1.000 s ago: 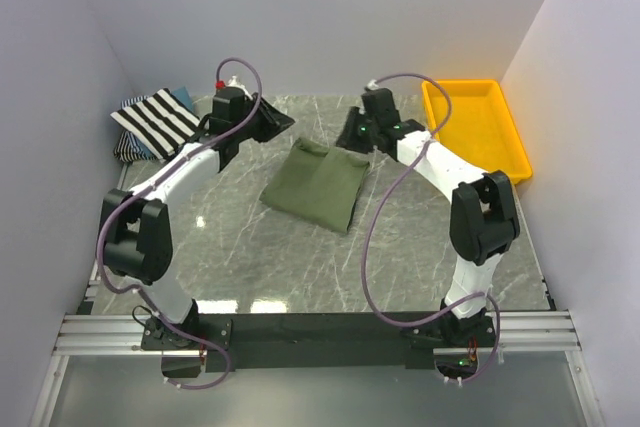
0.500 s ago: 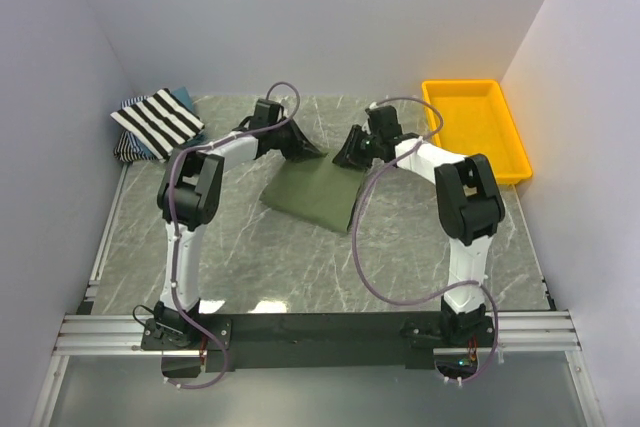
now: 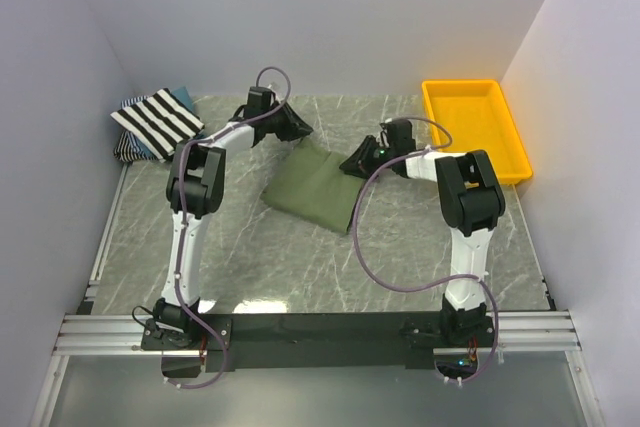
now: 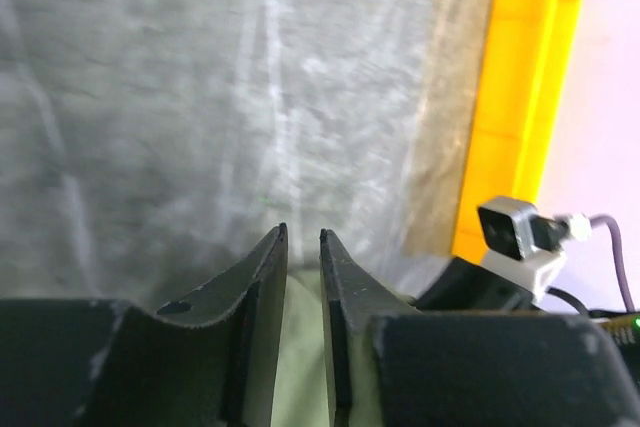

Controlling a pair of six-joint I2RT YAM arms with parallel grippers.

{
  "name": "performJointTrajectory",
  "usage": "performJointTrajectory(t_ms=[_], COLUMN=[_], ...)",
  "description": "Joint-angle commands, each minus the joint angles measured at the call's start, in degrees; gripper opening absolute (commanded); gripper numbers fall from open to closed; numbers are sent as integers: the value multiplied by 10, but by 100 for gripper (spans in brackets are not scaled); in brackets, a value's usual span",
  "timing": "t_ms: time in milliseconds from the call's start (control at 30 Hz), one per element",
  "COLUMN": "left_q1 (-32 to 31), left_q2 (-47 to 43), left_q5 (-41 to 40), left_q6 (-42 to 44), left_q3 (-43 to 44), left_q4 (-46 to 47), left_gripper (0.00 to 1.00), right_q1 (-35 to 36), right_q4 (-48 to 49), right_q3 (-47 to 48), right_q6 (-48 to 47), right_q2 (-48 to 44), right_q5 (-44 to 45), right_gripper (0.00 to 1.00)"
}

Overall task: Fold and stack the tank tops
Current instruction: Fold the tank top

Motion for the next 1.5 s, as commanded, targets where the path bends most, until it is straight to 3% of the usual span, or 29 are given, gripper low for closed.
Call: performJointTrajectory(t_ms=[0, 400, 633, 800, 867, 1000, 1067, 1167, 1300, 1467], left_q1=[4, 27, 48, 36, 13, -40, -70, -92, -94, -85], left_q2=[28, 20, -121, -208, -222, -251, -259, -271, -234, -185], left_q5=[-5, -14, -93, -155, -176, -249, -275, -247, -218, -260], left_q6=[9, 22, 69, 106, 138, 172, 179, 176, 165, 145], left_q3=[34, 50, -26, -75, -87, -125, -160, -220, -240, -216], left_q4=[-2, 4, -7, -74, -102, -156, -160, -112, -89, -113], left_gripper=[26, 29, 48, 46, 44, 42, 41, 41, 40, 39], right_q1=[-24, -59, -44, 25, 62, 134, 152, 163, 165, 166], right_q4=[73, 131, 13, -79, -137, -183, -185, -179, -172, -160], right_q3=[-31, -85, -87, -80, -64, -56, -66, -87, -124, -176], right_q6=[48, 81, -23, -71, -102, -114, -112, -111, -105, -93], right_q2=[1, -9, -120, -191, -212, -221, -217, -205, -199, -213], right_q5=[-49, -85, 63, 179, 268, 363, 371, 377, 379, 374], right_gripper=[36, 35, 35, 36, 37, 39, 40, 40, 40, 40])
